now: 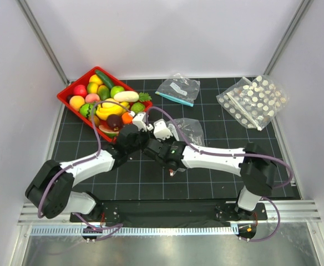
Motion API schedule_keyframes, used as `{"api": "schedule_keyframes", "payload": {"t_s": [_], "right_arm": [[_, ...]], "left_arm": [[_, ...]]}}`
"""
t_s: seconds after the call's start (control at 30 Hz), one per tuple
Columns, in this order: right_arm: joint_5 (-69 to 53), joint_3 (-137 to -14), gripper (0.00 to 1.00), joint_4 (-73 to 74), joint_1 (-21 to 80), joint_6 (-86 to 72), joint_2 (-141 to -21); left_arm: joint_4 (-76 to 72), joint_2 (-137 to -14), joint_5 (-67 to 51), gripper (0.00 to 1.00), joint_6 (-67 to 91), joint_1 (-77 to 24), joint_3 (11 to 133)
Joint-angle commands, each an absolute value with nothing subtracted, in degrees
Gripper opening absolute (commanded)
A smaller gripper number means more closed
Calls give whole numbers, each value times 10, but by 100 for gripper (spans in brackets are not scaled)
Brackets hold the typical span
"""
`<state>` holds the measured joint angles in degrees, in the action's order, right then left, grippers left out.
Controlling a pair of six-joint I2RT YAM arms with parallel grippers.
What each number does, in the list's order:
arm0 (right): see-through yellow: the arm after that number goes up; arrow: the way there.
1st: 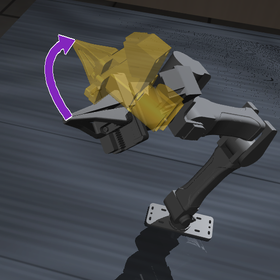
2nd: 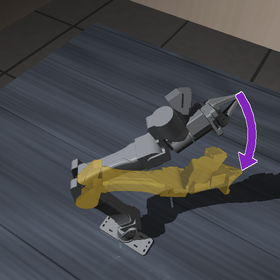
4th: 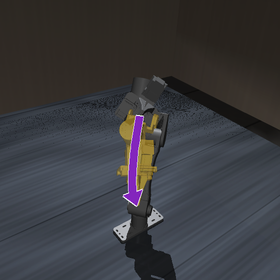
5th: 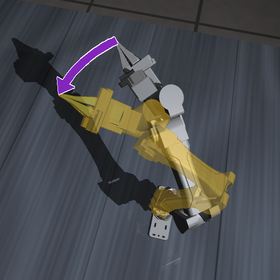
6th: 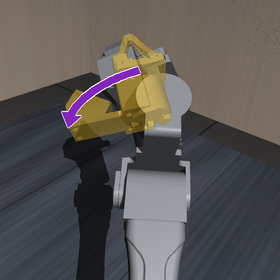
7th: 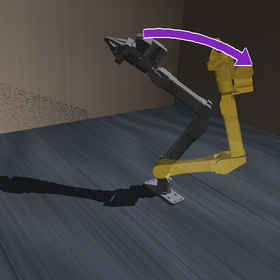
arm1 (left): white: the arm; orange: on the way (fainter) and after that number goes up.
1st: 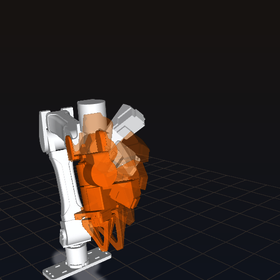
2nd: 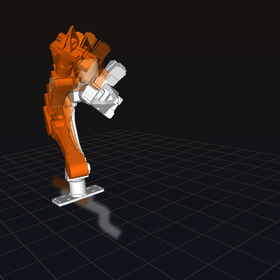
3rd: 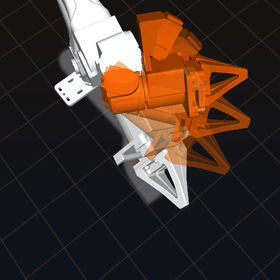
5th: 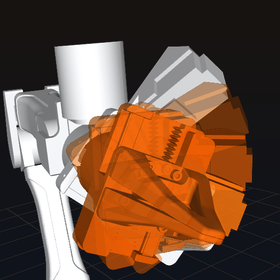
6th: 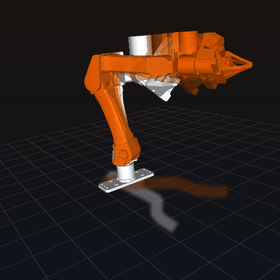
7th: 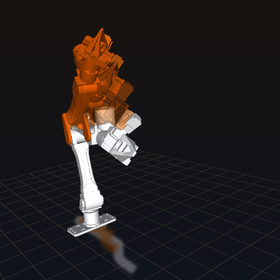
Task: Place the food in the zip-top bag and seal the zipper
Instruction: Open the zipper of the food storage bag.
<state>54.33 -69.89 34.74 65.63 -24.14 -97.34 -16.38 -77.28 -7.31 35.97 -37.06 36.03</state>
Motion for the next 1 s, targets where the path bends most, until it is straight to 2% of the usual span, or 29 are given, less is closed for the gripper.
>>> {"api": "schedule_keyframes", "payload": {"t_s": [0.0,0.53,0.63,0.7,0.8,0.97], "right_arm": [[576,-721,13,361,653,-252,-915],[544,-712,12,400,552,-210,-811],[501,-700,13,372,547,-194,-809],[444,-680,13,332,544,-184,-808],[403,-658,13,286,541,-157,-810],[404,-644,13,244,541,-126,-821]], "left_arm": [[-153,-782,-57,0,354,-371,391],[-75,-846,-28,0,349,-372,445],[-75,-841,-29,2,345,-373,446],[-76,-836,-27,11,340,-374,444],[-81,-820,-23,40,333,-374,433],[-95,-804,-27,58,328,-375,424]]}}
